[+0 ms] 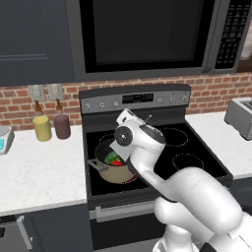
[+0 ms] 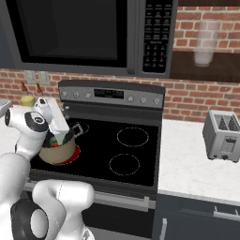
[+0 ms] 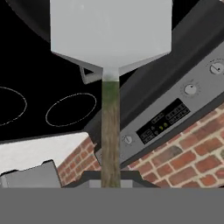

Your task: Put the tomato and broccoli in the pot. Retrieve the spatula and lightly stir the vegetables in the pot.

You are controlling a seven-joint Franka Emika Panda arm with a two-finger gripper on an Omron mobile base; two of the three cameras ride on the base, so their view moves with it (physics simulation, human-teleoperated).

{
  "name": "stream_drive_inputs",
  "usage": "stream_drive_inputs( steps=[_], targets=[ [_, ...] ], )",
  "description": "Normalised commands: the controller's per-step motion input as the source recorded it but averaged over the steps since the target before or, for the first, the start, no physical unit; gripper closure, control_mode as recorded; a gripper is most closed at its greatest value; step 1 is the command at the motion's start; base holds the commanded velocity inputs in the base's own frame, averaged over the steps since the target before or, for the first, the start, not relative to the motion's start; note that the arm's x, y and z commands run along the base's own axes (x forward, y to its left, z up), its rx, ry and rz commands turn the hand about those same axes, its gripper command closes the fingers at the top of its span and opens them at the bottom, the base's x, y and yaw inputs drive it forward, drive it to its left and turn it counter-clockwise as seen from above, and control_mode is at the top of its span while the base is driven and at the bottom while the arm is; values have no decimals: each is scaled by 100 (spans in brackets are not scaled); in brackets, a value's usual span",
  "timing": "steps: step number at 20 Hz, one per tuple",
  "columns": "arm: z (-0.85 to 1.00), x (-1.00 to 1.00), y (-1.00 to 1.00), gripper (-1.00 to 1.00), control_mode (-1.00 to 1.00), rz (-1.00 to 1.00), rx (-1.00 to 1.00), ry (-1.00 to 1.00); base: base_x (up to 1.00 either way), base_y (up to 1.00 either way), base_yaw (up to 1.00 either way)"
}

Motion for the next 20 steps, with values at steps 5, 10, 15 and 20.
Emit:
stream_drive_inputs(
  steps=[5,10,15,20],
  targets=[
    [-2,3,22,100,-100,4,-12,1,0,0,0],
    [0,12,39,100,-100,16,-8,0,0,0,0],
    [-7,14,40,100,-100,23,-8,-1,0,0,0],
    [-31,13,27,100,-100,23,-14,-13,0,0,0]
  ],
)
